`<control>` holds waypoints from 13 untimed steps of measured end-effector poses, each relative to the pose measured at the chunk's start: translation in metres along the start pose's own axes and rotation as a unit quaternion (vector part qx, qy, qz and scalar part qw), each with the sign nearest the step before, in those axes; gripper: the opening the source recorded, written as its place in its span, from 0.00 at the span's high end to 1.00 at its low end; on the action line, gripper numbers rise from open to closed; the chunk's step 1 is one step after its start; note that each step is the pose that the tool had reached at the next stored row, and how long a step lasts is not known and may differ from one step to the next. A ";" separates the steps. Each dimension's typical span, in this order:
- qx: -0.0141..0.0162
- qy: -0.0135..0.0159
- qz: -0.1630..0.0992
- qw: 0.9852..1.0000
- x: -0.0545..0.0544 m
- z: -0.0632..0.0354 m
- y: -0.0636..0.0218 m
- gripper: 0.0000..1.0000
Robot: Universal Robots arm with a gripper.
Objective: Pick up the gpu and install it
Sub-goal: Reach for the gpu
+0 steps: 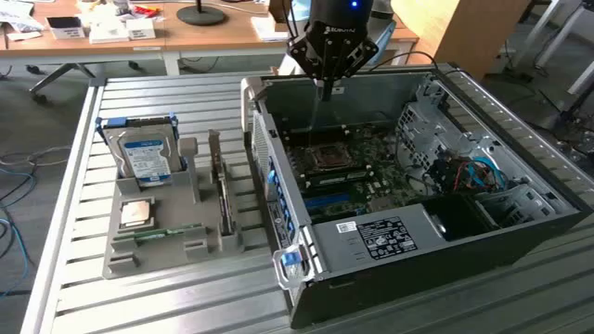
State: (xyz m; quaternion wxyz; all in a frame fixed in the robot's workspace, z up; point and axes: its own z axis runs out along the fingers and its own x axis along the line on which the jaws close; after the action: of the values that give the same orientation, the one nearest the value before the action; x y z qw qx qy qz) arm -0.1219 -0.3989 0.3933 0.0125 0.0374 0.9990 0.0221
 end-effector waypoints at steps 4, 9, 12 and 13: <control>0.000 0.000 0.000 1.000 0.000 0.0000 0.0000 0.89; 0.000 0.000 0.000 1.000 0.000 0.0001 0.0000 0.89; 0.000 0.000 0.000 1.000 0.001 0.0000 -0.0001 0.89; 0.000 0.000 0.000 1.000 0.002 0.0000 -0.0002 0.89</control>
State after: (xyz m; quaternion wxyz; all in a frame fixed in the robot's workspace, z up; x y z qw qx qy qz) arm -0.1239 -0.3989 0.3932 0.0125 0.0374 0.9990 0.0221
